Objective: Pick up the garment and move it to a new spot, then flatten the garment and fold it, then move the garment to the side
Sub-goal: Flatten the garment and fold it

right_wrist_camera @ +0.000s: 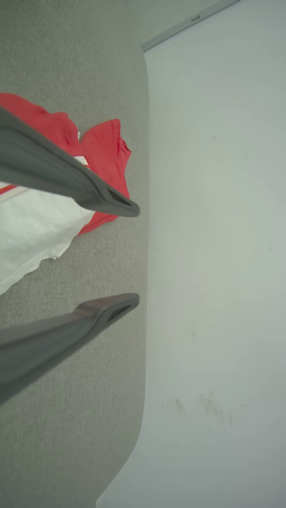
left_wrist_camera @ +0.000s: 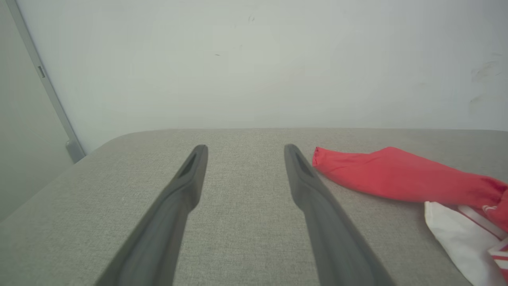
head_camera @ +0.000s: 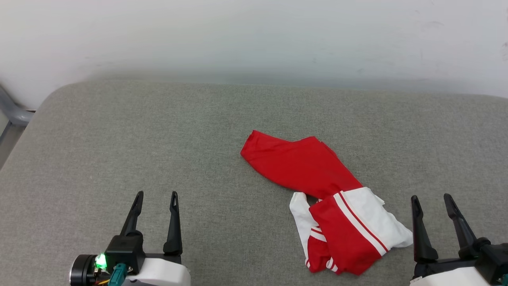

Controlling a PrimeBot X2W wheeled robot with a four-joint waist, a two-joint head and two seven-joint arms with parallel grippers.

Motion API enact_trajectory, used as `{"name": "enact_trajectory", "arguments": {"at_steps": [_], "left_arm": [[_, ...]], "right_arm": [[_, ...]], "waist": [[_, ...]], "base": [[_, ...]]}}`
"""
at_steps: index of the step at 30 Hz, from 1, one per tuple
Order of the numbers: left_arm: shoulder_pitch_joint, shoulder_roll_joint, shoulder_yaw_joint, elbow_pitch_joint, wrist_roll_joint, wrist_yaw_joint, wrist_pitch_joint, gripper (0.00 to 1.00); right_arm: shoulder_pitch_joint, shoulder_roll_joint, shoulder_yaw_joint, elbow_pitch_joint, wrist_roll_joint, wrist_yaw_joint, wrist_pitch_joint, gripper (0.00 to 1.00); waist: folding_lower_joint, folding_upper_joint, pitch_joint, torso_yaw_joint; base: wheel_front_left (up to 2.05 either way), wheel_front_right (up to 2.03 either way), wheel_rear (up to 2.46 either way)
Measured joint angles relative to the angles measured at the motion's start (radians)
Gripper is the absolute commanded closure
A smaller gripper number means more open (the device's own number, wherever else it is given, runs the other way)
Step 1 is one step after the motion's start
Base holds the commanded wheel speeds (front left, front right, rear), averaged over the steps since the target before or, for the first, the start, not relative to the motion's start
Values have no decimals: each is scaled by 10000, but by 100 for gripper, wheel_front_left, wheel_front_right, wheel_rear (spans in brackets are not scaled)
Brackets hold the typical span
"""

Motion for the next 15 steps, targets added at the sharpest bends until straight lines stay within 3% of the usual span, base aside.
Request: {"name": "enact_trajectory", "arguments": {"at_steps": [15], "left_arm": [[232, -554, 809, 272, 696, -815, 0, 0]], "right_arm": [[48, 0, 10, 249, 12, 0, 0, 0]], "waist": [[0, 0, -159, 31]], "base": [[0, 0, 0]]}}
